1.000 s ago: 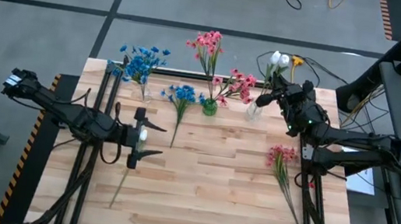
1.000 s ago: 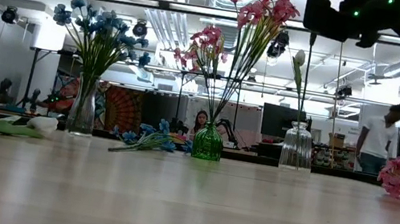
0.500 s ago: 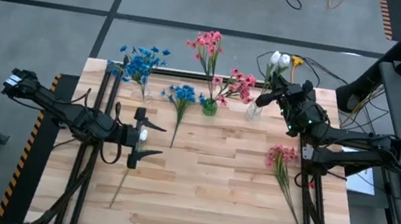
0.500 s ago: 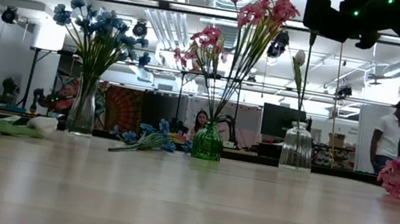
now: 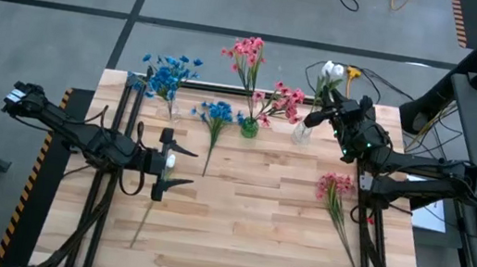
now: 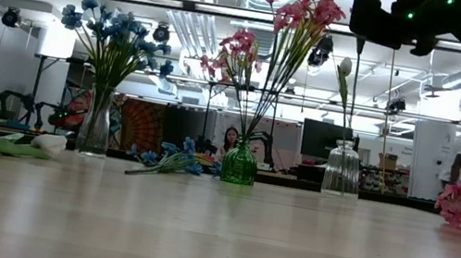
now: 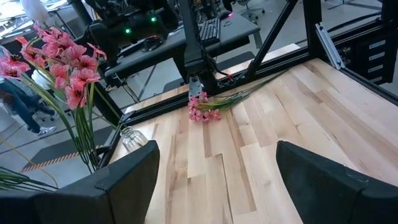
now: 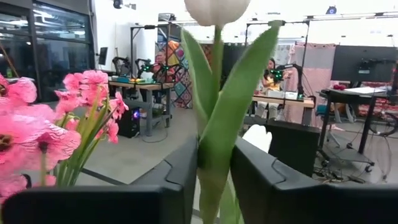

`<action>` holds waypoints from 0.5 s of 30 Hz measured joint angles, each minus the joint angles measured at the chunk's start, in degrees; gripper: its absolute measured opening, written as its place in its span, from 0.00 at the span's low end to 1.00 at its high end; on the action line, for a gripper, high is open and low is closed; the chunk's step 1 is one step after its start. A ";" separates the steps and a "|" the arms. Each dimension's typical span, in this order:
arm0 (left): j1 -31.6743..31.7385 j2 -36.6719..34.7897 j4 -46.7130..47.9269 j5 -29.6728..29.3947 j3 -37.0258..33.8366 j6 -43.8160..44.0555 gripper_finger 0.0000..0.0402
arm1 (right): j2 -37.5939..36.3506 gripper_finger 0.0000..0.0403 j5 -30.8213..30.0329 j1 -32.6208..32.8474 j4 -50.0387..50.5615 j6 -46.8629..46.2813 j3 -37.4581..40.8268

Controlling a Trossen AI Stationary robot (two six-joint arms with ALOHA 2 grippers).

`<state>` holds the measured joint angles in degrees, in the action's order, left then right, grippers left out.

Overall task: Sort flowers into vase by color
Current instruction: Put the right white flower into the right transparent vase

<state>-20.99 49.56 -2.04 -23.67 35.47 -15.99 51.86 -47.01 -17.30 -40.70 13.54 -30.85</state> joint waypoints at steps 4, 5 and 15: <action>0.00 0.00 0.00 0.00 0.00 0.00 0.75 | 0.00 0.30 -1.21 0.00 0.50 -0.06 0.00; 0.00 0.00 -0.01 -0.01 -0.01 0.00 0.75 | 0.00 0.32 -1.21 0.00 0.54 -0.04 0.00; 0.00 0.00 0.00 0.01 -0.01 0.02 0.75 | -0.14 0.45 -1.19 0.02 1.54 -0.83 0.00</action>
<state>-20.99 49.56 -2.04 -23.66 35.46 -15.97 51.72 -48.21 -17.28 -39.16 12.71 -30.85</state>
